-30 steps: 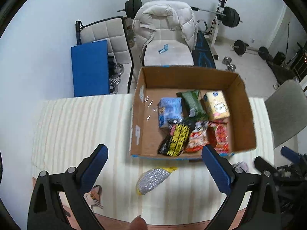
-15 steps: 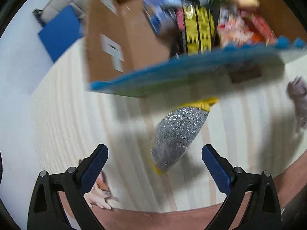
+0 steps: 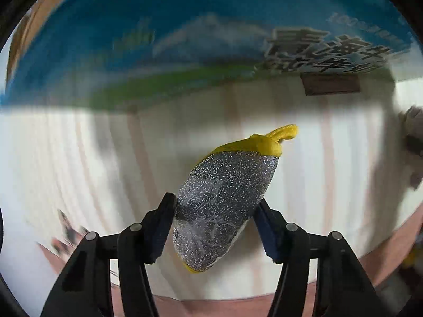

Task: Organize soft objects
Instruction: 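Grasp the silver scrubber with left tool while right tool grasps the lilac sock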

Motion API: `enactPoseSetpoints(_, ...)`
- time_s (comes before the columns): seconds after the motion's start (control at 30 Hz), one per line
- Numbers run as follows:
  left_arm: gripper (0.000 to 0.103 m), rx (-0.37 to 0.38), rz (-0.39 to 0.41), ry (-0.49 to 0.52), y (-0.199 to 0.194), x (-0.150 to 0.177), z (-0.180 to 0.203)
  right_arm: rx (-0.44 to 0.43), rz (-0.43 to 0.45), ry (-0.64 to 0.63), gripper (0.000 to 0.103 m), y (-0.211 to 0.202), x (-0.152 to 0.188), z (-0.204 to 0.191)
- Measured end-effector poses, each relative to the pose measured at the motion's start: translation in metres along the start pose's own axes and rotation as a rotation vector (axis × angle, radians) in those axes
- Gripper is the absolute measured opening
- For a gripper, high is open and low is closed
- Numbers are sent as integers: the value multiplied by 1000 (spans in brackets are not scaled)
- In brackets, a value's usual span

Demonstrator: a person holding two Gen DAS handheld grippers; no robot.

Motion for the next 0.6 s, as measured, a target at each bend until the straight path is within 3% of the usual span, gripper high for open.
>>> enactPoseSetpoints(0.03,56,37,-15,-41,2,7,1,-2,-18,-7,83,4,2,-1)
enactPoseSetpoints(0.1,56,97,-39,-99,8,19,3,10,-35,-12,62,8,7,-2)
enactPoseSetpoints(0.17,56,152,-66,-160,14,34,5,8,-51,-16,49,10,15,-5)
enactPoseSetpoints(0.3,56,215,-121,-217,26,62,13,-19,-106,-20,47,15,42,-15)
enactPoseSetpoints(0.4,58,185,-139,-199,34,71,17,-47,-152,-29,47,20,69,-25)
enactPoseSetpoints(0.53,59,101,-143,-100,45,74,36,-82,-185,-26,48,25,98,-38)
enactPoseSetpoints(0.6,59,74,-132,-75,47,68,45,-75,-186,-28,54,28,103,-39)
Point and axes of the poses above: each gripper's, at about its wrist camera, not at the fingertips, and y roughly the way its jaws point, z to its right, x to its underside, the point moved 10 cm from there along y, roughly the way its jaws point, and after that the axes turned 1 degree about y, right-handed, at the moved point
